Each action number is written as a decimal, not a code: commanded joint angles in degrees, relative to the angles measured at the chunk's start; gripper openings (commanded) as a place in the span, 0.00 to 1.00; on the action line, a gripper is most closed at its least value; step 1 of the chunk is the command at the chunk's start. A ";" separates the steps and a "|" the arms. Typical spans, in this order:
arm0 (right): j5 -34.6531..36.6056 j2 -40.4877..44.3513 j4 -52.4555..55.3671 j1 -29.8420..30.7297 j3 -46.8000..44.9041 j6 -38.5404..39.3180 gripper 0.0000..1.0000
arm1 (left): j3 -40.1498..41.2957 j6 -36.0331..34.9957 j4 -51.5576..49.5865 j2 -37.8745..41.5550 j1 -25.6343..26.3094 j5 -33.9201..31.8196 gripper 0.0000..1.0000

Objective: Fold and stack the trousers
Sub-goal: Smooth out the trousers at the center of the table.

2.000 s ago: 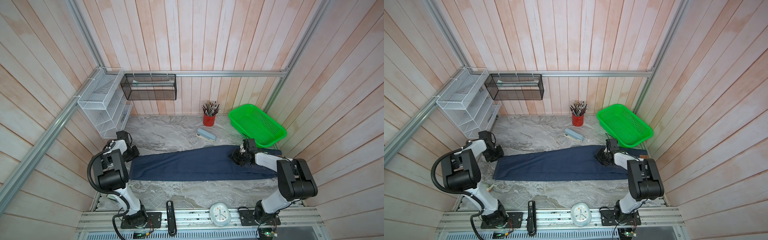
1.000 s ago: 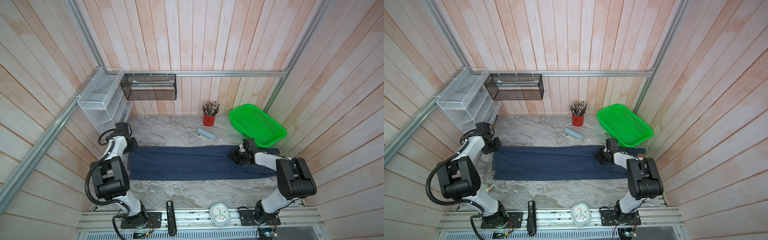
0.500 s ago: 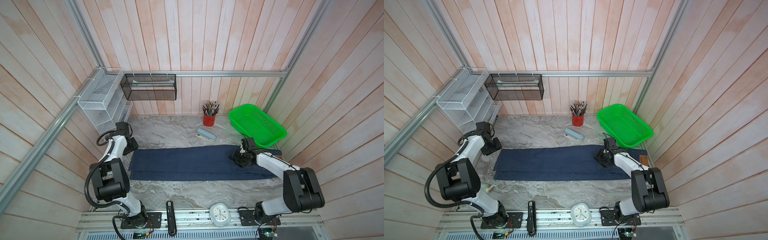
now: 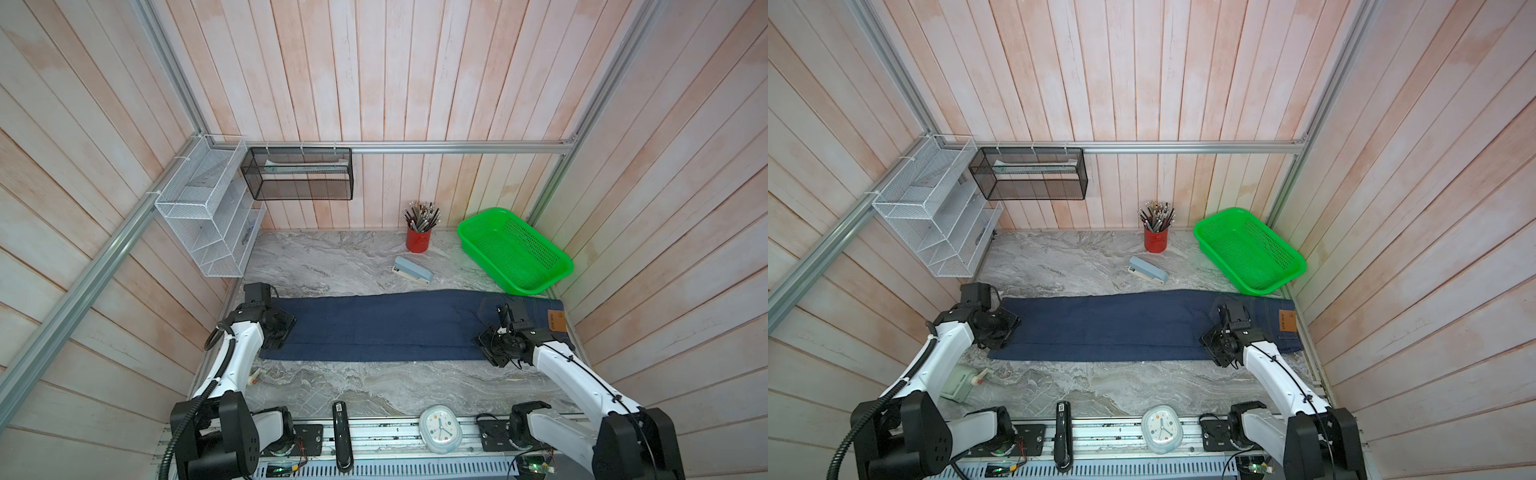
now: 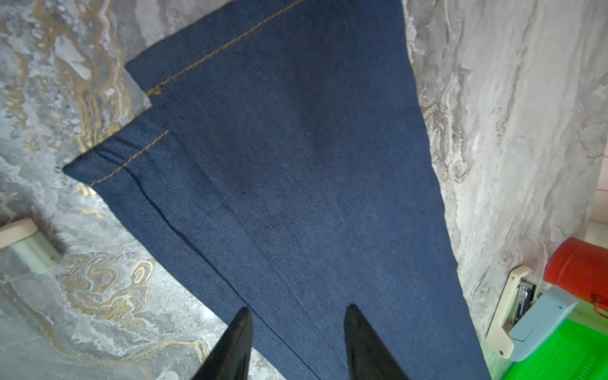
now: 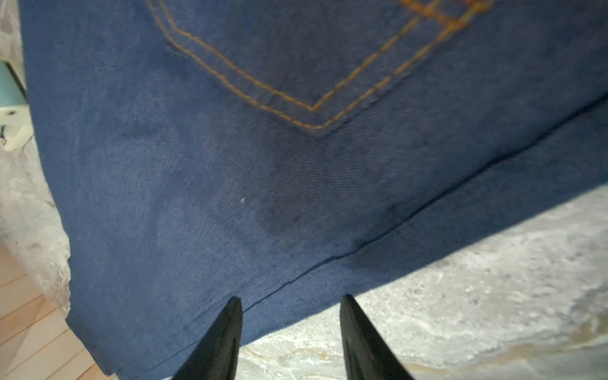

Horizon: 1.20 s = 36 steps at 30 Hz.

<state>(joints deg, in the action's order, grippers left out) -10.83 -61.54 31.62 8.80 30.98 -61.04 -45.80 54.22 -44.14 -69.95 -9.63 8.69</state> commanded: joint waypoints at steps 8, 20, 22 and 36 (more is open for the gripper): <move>1.57 -1.67 -1.89 -8.30 -0.72 2.23 0.49 | 6.32 10.09 7.88 -1.30 -5.34 -3.37 0.51; -1.24 -7.48 -5.08 -11.46 -0.12 5.73 0.48 | 5.87 7.12 15.56 -8.81 -9.86 -2.26 0.40; -1.68 -8.20 -5.32 -11.74 0.09 6.09 0.47 | 5.78 7.35 17.38 -10.10 -9.75 -0.96 0.38; -2.27 -10.78 -6.19 -12.84 1.44 7.07 0.47 | 5.50 7.22 19.62 -13.21 -9.74 -1.99 0.19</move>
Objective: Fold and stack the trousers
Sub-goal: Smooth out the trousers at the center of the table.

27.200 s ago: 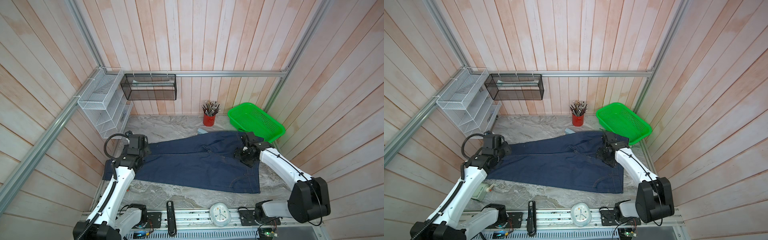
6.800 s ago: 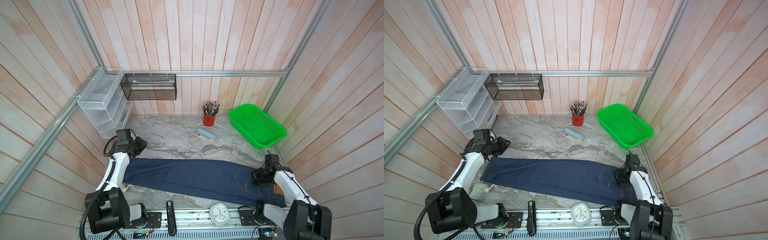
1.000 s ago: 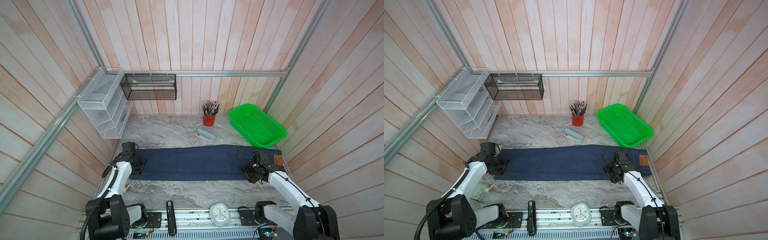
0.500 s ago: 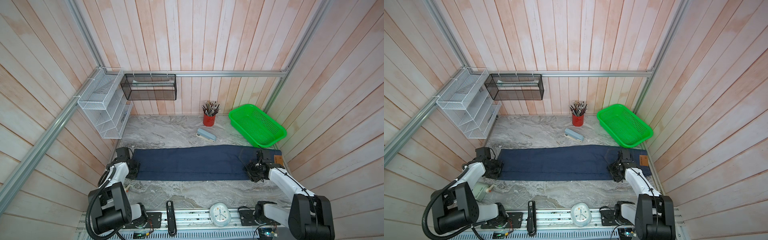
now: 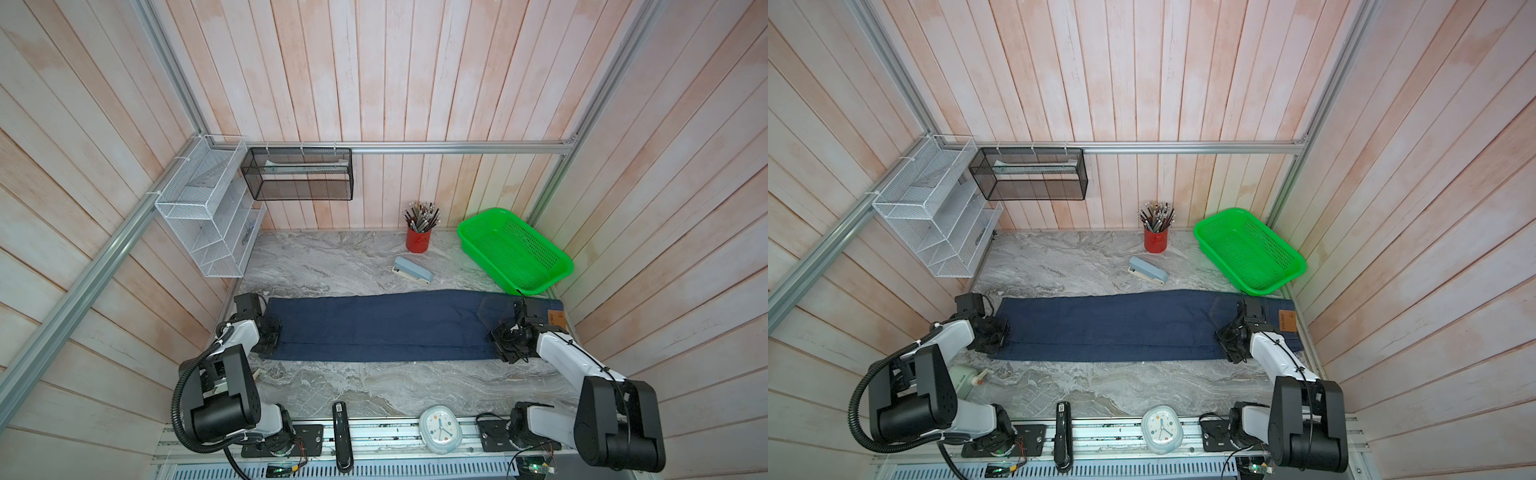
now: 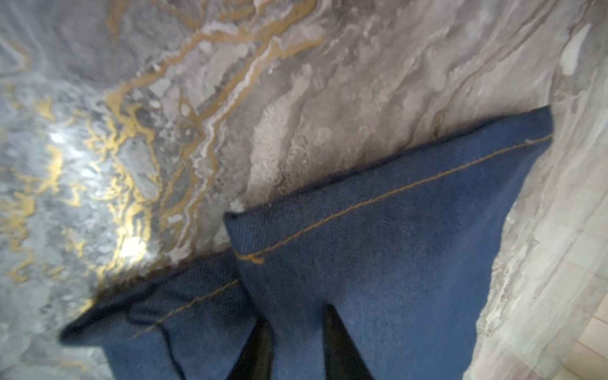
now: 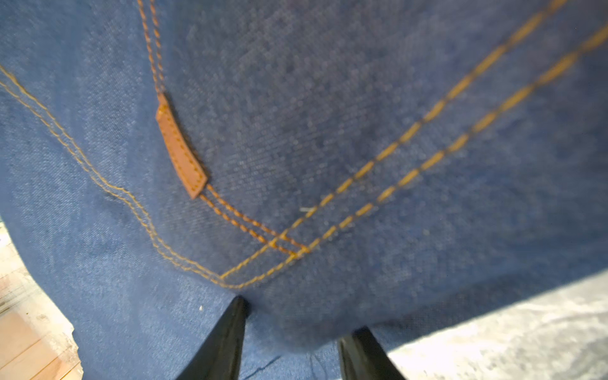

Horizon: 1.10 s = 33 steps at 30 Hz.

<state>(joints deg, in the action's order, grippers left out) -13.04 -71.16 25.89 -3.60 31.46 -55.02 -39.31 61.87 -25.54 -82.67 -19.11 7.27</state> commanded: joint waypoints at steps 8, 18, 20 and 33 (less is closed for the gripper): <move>-0.90 -1.32 -0.77 -0.75 0.86 0.63 0.46 | -0.74 -0.12 2.95 0.32 -0.27 -0.70 0.00; -3.18 3.13 0.06 -2.69 -1.16 -3.07 0.51 | -2.78 -0.60 0.85 4.04 -0.38 0.34 0.00; -3.49 3.13 -0.93 -3.23 -1.96 -3.42 0.50 | -3.02 -0.69 0.93 3.80 -0.36 1.11 0.00; -5.81 1.83 -3.63 -3.95 -0.52 -3.96 0.21 | -4.54 -1.64 0.12 4.08 -0.57 2.27 0.00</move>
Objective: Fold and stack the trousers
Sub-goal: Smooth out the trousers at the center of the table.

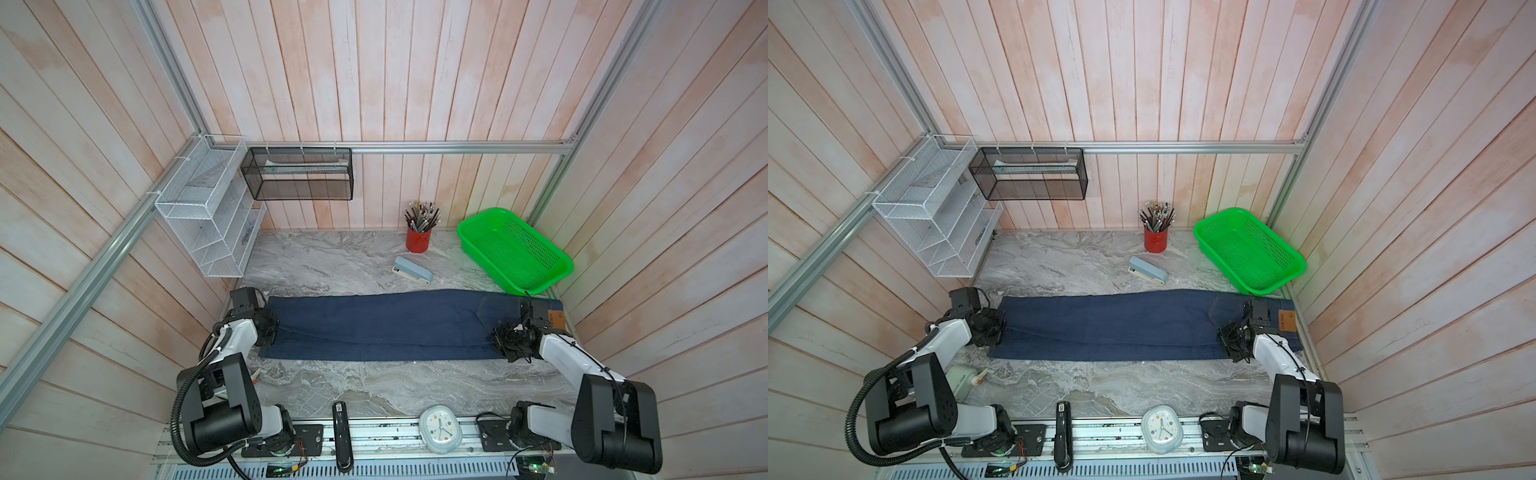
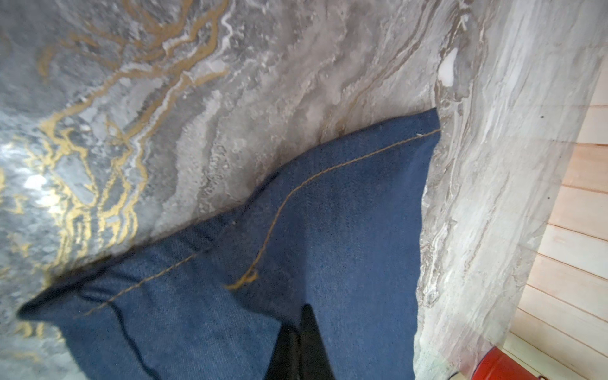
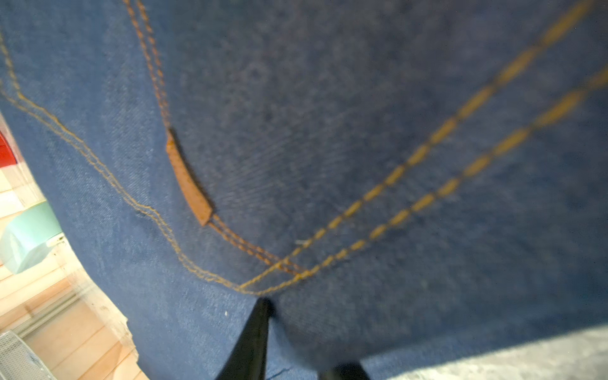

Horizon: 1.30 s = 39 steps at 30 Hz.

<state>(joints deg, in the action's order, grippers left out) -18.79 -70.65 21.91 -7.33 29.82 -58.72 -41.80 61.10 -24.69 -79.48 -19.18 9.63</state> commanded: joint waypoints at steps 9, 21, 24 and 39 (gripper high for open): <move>1.07 3.09 5.54 -1.40 5.35 2.44 0.03 | -4.62 -2.37 -4.14 3.56 -2.32 -0.27 0.00; 2.03 7.35 11.39 -2.37 3.49 4.73 0.00 | 0.76 -5.03 -7.19 7.85 -4.30 0.16 0.00; 2.30 7.05 11.49 -2.70 2.63 5.61 0.00 | 2.32 -5.03 -6.45 7.84 -4.45 0.43 0.00; 1.32 7.16 11.50 -4.96 4.93 7.43 0.00 | 1.70 -5.47 -6.29 9.77 -5.22 1.40 0.00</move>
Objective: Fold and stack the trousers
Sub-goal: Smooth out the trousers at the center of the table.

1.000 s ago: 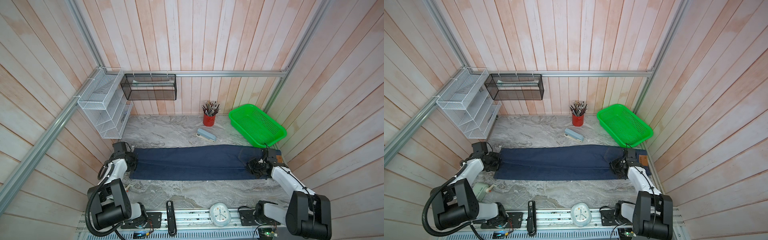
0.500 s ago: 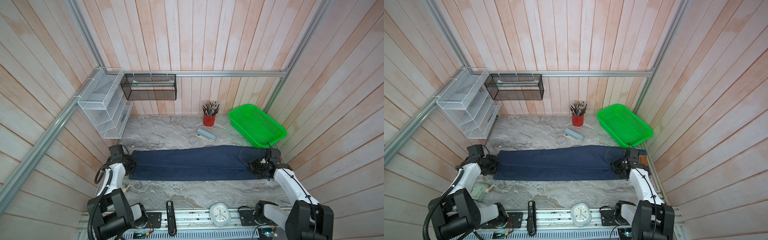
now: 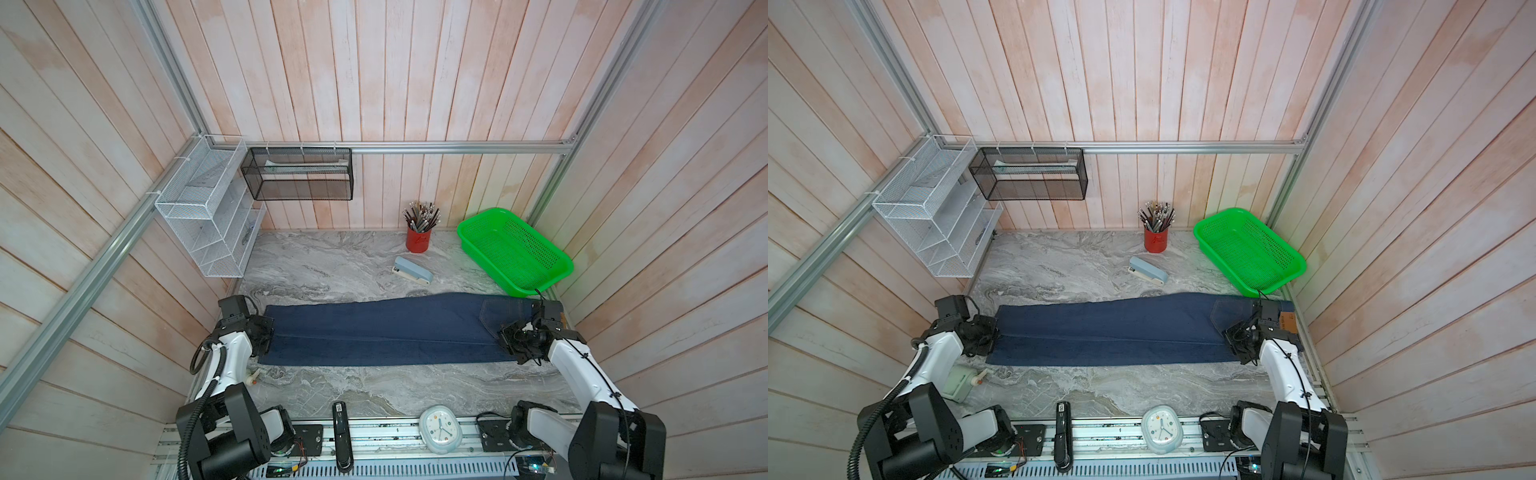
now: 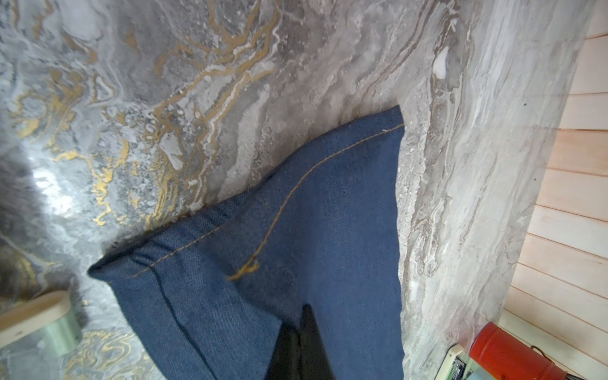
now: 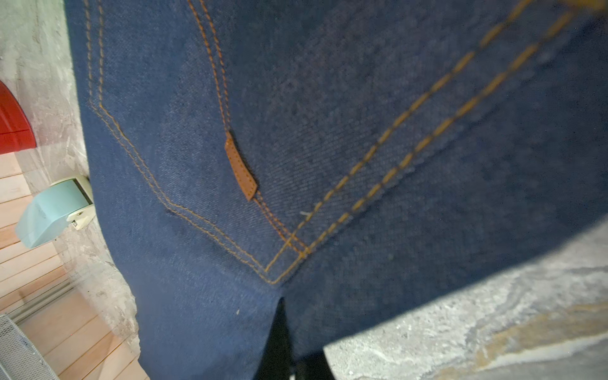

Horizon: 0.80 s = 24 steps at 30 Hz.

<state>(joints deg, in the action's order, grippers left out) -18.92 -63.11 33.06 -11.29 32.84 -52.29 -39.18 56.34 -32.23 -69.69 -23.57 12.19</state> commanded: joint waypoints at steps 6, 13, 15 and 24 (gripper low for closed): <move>1.00 -2.85 0.08 -1.03 10.80 0.79 0.00 | -11.29 -1.67 -0.21 -0.91 -0.85 0.23 0.00; 0.52 -1.49 1.59 -1.02 9.73 1.75 0.00 | -12.21 -2.72 -3.43 3.11 -0.81 -0.36 0.00; 0.42 -0.53 0.86 -1.06 5.79 1.40 0.00 | -8.02 -2.78 -2.74 4.06 -0.83 -0.61 0.00; 3.35 -2.21 -2.53 -1.19 -3.44 4.00 0.00 | 4.90 -3.07 4.37 -0.36 -2.36 -0.67 0.00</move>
<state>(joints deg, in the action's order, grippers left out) -19.18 -64.58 32.23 -11.88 29.80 -50.50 -35.11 54.39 -31.70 -69.95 -25.10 13.74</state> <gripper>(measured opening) 0.048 0.045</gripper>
